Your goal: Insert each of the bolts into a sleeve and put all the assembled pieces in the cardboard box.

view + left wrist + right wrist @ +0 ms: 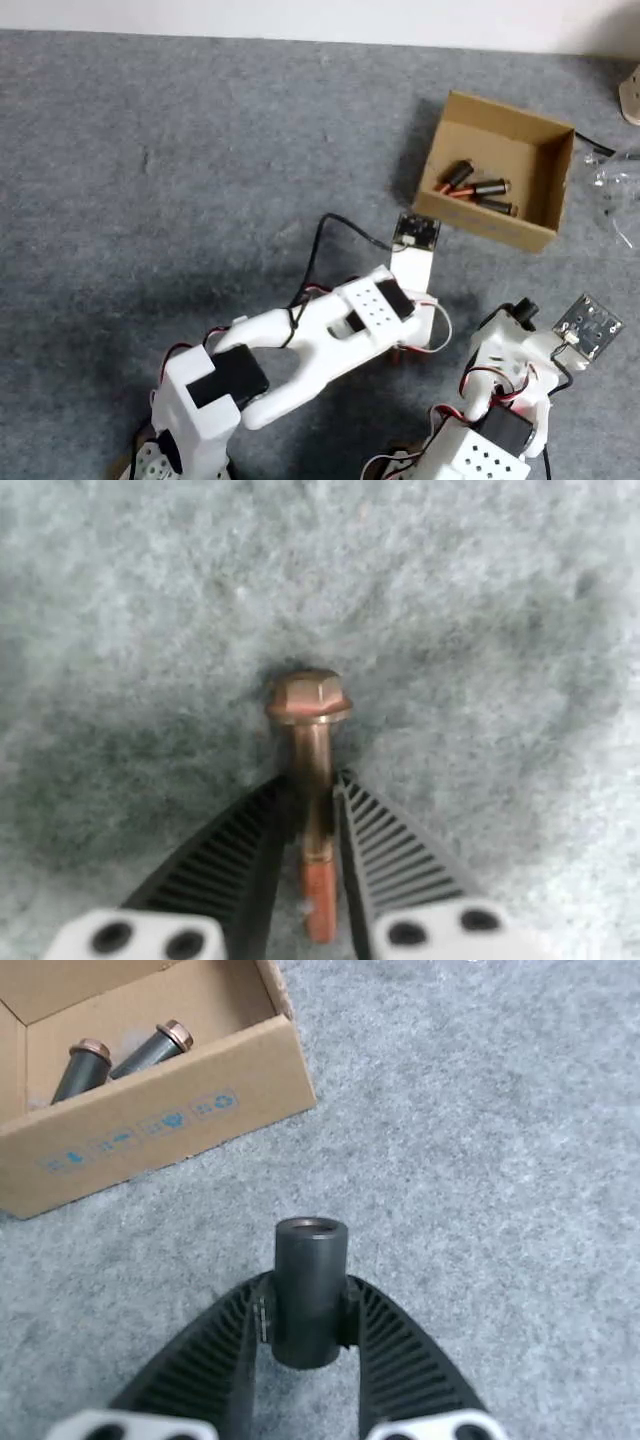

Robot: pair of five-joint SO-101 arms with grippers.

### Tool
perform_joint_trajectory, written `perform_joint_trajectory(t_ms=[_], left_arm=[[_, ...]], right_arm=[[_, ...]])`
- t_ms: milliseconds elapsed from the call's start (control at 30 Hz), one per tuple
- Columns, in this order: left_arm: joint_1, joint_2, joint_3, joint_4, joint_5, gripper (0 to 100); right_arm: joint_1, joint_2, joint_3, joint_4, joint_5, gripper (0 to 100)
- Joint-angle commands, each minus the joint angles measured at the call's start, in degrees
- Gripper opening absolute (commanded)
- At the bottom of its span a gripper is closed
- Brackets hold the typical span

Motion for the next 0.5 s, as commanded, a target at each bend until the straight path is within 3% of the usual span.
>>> perform_joint_trajectory(t_ms=[0, 167, 333, 467], left_arm=[[-1.6, -4.5, 0.3, 1.1, -0.3, 1], [-7.7, -14.1, 3.3, 1.3, -1.7, 1], [-11.0, -24.2, 8.0, 1.1, -16.3, 1], [-11.3, -31.3, 13.9, -0.4, -18.3, 1]], right_arm=[[0.7, -0.8, -0.5, -2.2, 0.7, 0.5], [0.7, -0.8, -0.4, -2.2, 0.7, 0.5], [0.7, -0.8, -0.4, -2.2, 0.7, 0.5], [0.7, -0.8, -0.4, -2.2, 0.7, 0.5]])
